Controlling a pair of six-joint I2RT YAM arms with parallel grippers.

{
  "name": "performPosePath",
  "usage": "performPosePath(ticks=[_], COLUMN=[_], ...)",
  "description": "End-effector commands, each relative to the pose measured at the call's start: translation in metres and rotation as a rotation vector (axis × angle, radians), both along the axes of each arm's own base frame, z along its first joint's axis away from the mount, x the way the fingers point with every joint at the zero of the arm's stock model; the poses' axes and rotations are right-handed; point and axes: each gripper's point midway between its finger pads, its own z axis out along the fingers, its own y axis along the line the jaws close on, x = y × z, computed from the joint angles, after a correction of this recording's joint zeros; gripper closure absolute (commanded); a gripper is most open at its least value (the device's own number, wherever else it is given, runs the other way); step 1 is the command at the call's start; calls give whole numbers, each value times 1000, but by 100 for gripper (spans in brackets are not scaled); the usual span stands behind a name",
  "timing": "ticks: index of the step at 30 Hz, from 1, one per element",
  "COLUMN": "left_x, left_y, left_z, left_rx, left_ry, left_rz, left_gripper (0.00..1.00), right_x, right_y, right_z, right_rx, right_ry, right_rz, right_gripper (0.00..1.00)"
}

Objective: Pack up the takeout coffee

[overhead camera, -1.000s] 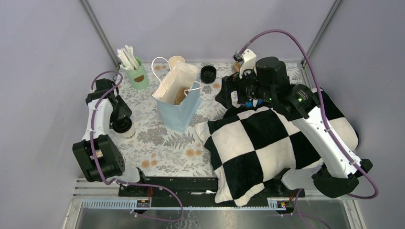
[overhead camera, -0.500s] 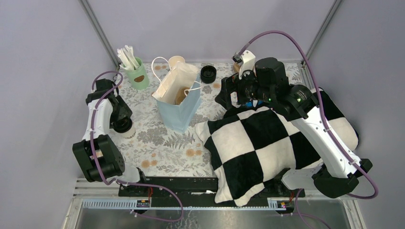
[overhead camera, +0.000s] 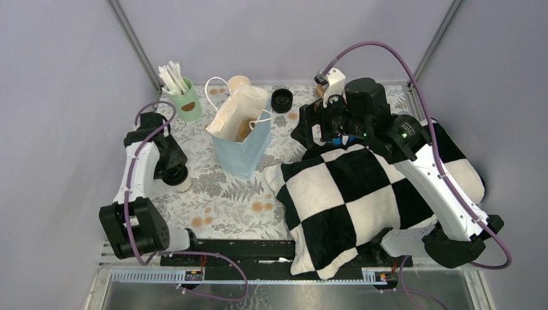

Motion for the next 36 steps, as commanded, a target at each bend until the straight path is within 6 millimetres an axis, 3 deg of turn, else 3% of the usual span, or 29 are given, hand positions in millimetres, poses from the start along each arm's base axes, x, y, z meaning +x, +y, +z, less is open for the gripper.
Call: performPosePath(ticks=[1, 7, 14, 20, 24, 31, 36], left_x=[-21, -41, -57, -86, -96, -98, -95], left_y=[-26, -70, -159, -211, -246, -269, -279], left_z=[10, 13, 23, 21, 18, 7, 8], left_rx=[2, -46, -131, -124, -134, -75, -106], left_ry=[5, -4, -64, -39, -53, -44, -73], left_rz=[-42, -97, -215, -336, -431, -557, -609], left_gripper=[29, 30, 31, 31, 31, 26, 9], right_x=[-8, -10, -10, -8, -8, -16, -22], right_y=[4, 6, 4, -4, -4, 4, 6], right_z=[14, 5, -8, -17, -31, -61, -76], right_rx=[42, 42, 28, -3, -20, -64, -98], right_ry=[-40, -17, 3, 1, 24, 90, 124], right_rz=[39, 44, 33, 2, 2, 80, 109], right_gripper=[0, 0, 0, 0, 0, 0, 0])
